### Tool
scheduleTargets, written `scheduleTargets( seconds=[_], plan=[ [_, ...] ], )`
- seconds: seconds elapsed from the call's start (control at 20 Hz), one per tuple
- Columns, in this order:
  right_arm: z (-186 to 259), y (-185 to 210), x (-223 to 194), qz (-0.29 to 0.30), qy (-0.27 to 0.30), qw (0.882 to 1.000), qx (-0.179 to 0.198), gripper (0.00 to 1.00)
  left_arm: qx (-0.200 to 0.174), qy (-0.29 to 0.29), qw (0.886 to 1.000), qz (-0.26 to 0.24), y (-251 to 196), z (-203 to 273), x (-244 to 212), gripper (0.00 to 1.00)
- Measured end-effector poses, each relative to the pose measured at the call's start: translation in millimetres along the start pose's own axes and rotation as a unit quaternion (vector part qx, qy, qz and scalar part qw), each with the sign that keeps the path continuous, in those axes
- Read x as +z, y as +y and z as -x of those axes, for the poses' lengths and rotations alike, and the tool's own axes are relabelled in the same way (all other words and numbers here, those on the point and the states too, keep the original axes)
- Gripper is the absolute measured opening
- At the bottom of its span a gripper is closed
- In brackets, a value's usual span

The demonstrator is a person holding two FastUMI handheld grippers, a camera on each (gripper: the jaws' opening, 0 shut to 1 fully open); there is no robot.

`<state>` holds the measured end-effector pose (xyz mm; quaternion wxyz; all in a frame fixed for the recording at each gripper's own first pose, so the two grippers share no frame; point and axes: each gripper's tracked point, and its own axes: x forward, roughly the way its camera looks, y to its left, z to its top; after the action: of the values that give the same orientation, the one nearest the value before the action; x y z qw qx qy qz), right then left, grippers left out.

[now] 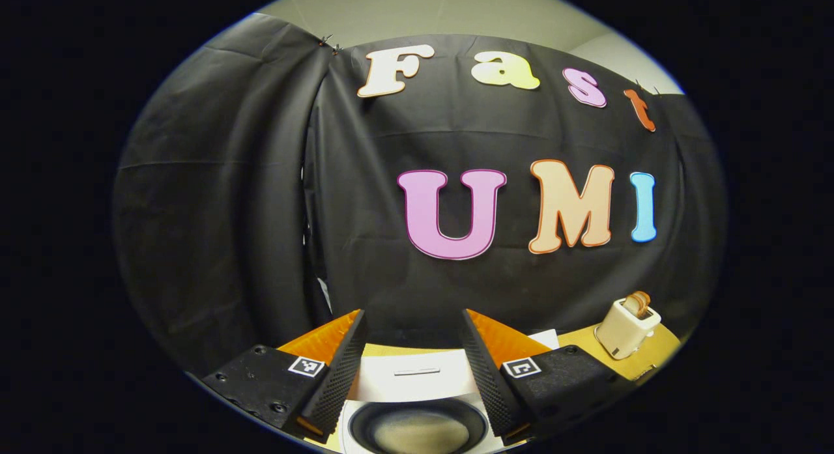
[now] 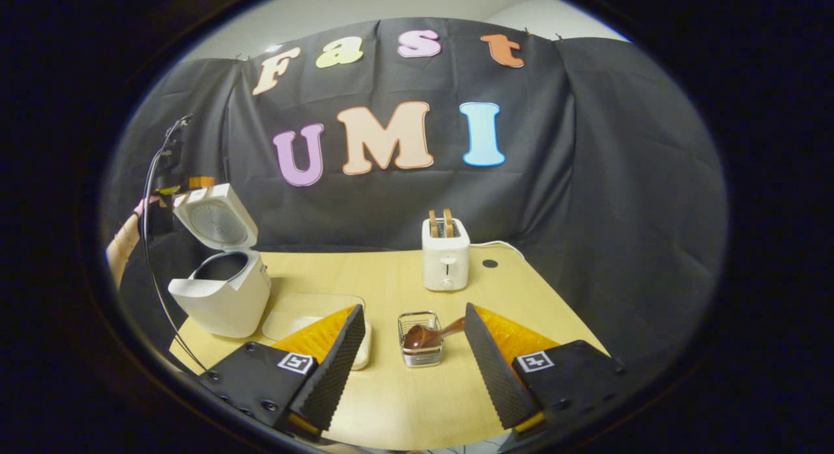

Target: Close the left gripper, press the button to open the rice cooker; take a wooden spoon from the chopstick holder with the right hand, scoop a spoonful of rice and pour it into the rice cooker, then put the wooden spoon back into the chopstick holder.

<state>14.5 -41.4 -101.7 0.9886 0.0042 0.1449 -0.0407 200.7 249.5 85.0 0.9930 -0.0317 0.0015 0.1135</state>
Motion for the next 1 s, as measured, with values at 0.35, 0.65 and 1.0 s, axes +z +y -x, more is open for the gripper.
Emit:
scheduleTargets(
  seconds=[0.35, 0.65, 1.0],
  plan=[
    [-1, 4, 8, 0.013, -0.013, 1.0, 0.005, 0.95, -0.007, 0.008, 1.0, 0.001, -11, 55, -55, 0.83],
    [-5, 13, 14, 0.009, -0.019, 1.0, 0.009, 0.95, -0.004, 0.05, 0.999, 0.004, -17, 84, -123, 0.8],
    [-9, 17, 13, 0.014, -0.013, 1.0, 0.007, 0.95, -0.003, 0.098, 0.995, -0.001, -21, 86, -184, 0.84]
  ],
)
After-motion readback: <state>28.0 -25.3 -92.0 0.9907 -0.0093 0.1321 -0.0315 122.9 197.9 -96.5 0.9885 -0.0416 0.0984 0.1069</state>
